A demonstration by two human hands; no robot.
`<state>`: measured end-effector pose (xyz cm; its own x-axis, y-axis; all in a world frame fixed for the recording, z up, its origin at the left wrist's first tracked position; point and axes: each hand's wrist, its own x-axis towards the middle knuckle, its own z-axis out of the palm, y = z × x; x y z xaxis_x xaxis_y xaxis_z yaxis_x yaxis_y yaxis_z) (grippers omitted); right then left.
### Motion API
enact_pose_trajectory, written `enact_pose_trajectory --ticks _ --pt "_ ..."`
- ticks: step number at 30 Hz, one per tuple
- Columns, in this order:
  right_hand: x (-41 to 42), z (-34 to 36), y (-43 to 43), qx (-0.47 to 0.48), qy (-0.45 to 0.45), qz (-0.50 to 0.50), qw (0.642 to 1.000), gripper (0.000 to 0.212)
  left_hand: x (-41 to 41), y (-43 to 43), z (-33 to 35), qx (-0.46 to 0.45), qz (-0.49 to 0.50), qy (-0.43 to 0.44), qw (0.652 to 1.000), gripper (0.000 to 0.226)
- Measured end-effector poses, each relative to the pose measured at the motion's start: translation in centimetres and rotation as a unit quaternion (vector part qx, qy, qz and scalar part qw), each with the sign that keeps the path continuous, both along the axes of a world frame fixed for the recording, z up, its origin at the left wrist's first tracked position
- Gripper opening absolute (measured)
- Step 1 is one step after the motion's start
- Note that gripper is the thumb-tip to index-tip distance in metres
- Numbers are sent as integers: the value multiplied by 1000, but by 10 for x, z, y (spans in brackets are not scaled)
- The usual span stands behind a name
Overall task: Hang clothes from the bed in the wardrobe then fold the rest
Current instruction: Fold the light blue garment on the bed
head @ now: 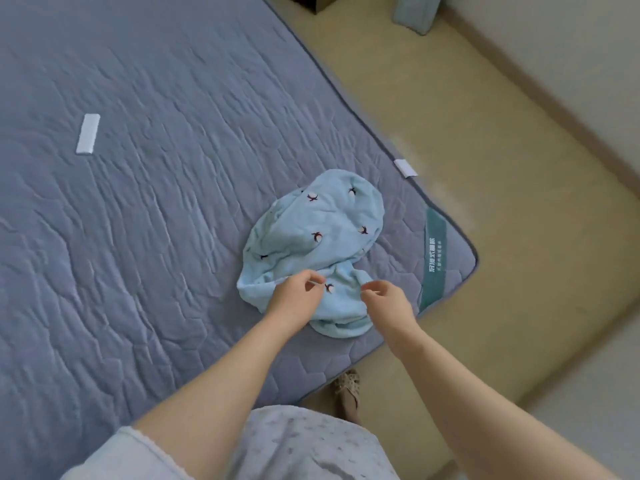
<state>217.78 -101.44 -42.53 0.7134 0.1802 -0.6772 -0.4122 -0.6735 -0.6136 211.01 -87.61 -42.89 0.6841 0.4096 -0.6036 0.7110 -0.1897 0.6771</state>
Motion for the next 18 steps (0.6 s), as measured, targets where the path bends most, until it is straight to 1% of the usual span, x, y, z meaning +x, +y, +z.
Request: enact_pose_trajectory --ticks 4,7,10,13,14,16,18 --pt "45 -56 10 -50 29 93 994 30 20 3 -58 6 49 51 997 20" --pt "60 -97 18 -75 42 133 987 31 27 6 -99 25 47 93 994 21" --pt "74 -147 23 -100 27 168 980 41 35 8 -145 79 -26 131 988 27" --pt "86 -192 18 -192 -18 231 954 51 40 10 -185 199 -121 132 964 45" --pt "90 -205 16 -215 -22 250 944 57 42 11 -196 219 -142 134 956 53" --pt "97 -228 12 -229 5 273 934 64 48 14 -215 219 -188 152 945 63" --pt "100 -244 9 -203 50 283 936 63 50 17 -228 194 -213 181 940 64"
